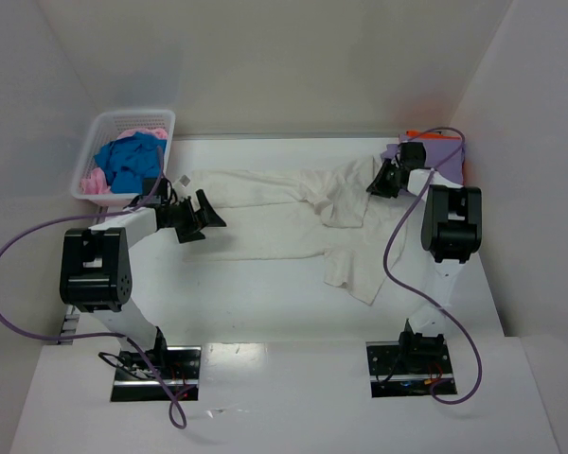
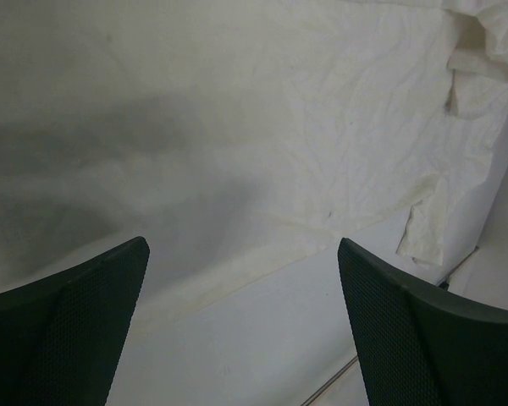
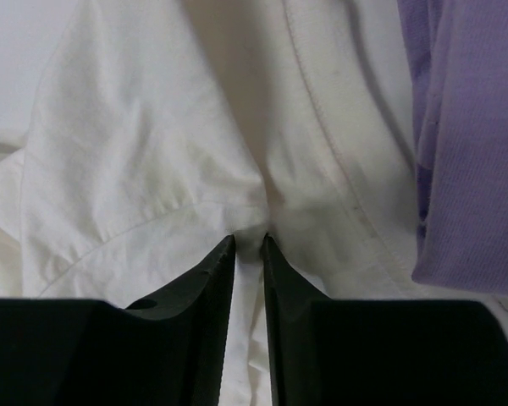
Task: Fold and stack the t-shirts
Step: Fold the flattened tshirt in 1/3 of the way
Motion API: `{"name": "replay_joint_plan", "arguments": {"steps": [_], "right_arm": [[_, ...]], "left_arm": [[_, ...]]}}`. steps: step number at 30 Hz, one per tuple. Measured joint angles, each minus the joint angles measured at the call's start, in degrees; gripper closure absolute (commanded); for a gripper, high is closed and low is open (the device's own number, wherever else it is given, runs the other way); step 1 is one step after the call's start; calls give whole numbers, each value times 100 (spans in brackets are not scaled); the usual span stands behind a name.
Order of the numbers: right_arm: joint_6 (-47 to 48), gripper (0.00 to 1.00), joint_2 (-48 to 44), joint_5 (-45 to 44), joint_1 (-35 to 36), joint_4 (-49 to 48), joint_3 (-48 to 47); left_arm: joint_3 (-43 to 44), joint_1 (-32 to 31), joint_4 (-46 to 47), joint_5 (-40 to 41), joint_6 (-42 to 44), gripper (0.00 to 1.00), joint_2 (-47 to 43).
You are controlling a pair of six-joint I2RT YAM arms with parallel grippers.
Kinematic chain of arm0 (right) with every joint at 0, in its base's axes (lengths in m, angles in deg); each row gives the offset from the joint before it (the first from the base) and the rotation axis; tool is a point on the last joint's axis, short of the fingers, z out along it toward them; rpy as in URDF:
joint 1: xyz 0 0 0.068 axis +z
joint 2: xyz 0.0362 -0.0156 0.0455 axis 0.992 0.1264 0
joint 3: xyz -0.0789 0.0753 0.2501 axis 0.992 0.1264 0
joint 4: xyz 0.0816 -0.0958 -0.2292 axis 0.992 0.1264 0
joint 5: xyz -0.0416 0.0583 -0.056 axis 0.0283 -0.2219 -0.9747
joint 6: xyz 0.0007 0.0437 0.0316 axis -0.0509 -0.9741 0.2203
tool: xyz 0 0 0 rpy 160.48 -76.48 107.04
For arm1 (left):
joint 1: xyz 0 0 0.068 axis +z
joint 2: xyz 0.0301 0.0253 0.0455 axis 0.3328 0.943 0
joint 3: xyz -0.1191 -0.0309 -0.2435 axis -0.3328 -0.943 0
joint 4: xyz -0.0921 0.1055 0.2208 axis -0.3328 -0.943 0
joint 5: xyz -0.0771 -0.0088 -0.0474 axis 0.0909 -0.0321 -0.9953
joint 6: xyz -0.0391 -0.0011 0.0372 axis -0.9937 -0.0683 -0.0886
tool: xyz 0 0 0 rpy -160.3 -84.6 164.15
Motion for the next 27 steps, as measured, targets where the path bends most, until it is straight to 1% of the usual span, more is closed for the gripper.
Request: {"name": "replay_joint_plan", "arguments": {"steps": [1, 2, 6, 13, 18, 22, 27], "right_arm": [[-4, 79, 17, 11, 0, 0, 0], [-11, 87, 37, 15, 0, 2, 0], [-17, 98, 57, 22, 0, 0, 0], [-17, 100, 55, -330, 0, 7, 0], [-15, 100, 13, -551, -33, 101, 0], [-7, 100, -35, -726, -83, 188, 0], [9, 99, -129, -872, -168, 269, 0]], "left_arm": [[0, -11, 0, 59, 4, 0, -2], [0, -39, 0, 118, 26, 0, -2], [74, -184, -59, 380, 114, 0, -59], [776, -514, -52, 732, 267, 0, -149], [1495, -931, -55, 1082, 402, 0, -4], [1875, -1283, 144, 1370, 446, 0, 365], [2031, -1593, 271, 1779, 444, 0, 968]]}}
